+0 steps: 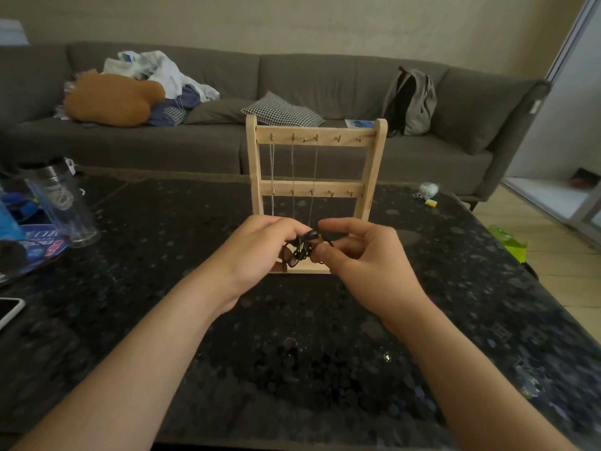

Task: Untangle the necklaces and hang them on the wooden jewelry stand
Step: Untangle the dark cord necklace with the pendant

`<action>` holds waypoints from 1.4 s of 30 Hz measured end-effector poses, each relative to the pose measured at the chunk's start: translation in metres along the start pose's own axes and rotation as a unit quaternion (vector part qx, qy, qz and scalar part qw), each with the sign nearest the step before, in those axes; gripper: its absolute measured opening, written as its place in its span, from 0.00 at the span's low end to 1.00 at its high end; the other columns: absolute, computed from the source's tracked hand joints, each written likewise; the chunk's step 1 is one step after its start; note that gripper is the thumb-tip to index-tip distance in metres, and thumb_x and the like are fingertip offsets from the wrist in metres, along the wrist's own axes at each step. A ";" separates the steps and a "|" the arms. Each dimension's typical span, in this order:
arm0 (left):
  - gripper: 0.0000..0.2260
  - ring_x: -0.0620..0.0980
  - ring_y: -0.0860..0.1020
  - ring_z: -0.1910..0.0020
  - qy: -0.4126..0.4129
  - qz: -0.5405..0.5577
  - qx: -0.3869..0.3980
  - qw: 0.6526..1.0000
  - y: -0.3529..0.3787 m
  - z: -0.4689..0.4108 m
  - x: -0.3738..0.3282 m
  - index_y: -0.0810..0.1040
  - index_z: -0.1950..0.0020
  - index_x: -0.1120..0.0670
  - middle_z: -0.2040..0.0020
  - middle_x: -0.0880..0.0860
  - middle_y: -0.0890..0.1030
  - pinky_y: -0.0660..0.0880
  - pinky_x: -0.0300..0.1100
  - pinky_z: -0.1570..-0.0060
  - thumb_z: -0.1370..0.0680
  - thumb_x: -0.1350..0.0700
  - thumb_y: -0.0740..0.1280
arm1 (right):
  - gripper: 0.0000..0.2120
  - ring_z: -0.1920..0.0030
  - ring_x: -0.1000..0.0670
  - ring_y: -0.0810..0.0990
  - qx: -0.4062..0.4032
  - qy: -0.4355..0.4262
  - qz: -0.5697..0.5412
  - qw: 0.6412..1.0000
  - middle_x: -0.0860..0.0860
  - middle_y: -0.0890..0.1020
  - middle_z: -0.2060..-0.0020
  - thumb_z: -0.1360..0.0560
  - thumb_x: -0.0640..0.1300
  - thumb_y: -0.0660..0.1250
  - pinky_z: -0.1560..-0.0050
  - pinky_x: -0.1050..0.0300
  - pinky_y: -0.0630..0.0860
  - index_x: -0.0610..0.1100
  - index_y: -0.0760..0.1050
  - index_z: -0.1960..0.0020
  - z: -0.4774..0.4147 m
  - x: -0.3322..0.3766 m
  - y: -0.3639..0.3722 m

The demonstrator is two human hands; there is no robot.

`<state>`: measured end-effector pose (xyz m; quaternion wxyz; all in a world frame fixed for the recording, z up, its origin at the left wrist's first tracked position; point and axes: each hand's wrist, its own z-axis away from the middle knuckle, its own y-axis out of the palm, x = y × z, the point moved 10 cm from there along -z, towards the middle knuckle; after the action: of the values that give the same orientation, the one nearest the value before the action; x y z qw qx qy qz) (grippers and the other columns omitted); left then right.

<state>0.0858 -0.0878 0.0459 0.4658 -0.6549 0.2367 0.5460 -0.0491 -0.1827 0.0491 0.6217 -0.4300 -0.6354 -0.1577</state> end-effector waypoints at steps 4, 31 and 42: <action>0.15 0.50 0.82 0.41 0.018 -0.025 -0.004 1.000 -0.001 -0.002 -0.001 0.89 0.48 0.47 0.48 0.50 0.87 0.79 0.53 0.36 0.13 0.47 0.63 | 0.15 0.61 0.62 0.85 0.000 -0.046 0.079 0.996 0.57 0.89 0.59 0.19 0.42 0.74 0.54 0.65 0.77 0.49 0.82 0.33 -0.001 0.004 0.004; 0.13 0.40 0.86 0.47 0.102 -0.073 -0.011 0.992 -0.003 -0.001 -0.006 0.88 0.46 0.39 0.50 0.39 0.89 0.83 0.49 0.38 0.21 0.59 0.78 | 0.07 0.58 0.62 0.86 -0.066 -0.055 0.067 0.994 0.57 0.88 0.60 0.22 0.41 0.77 0.57 0.72 0.78 0.50 0.83 0.45 -0.001 0.000 -0.005; 0.13 0.40 0.87 0.49 0.123 -0.108 -0.003 0.987 0.000 -0.005 -0.005 0.87 0.42 0.44 0.51 0.41 0.89 0.83 0.50 0.38 0.22 0.60 0.78 | 0.13 0.57 0.55 0.86 -0.012 -0.036 0.058 0.998 0.53 0.86 0.57 0.18 0.40 0.72 0.54 0.61 0.82 0.55 0.84 0.39 -0.003 -0.006 0.003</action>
<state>0.0866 -0.0931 0.0499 0.4874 -0.7399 0.2187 0.4088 -0.0454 -0.1854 0.0431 0.6014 -0.4788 -0.6293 -0.1140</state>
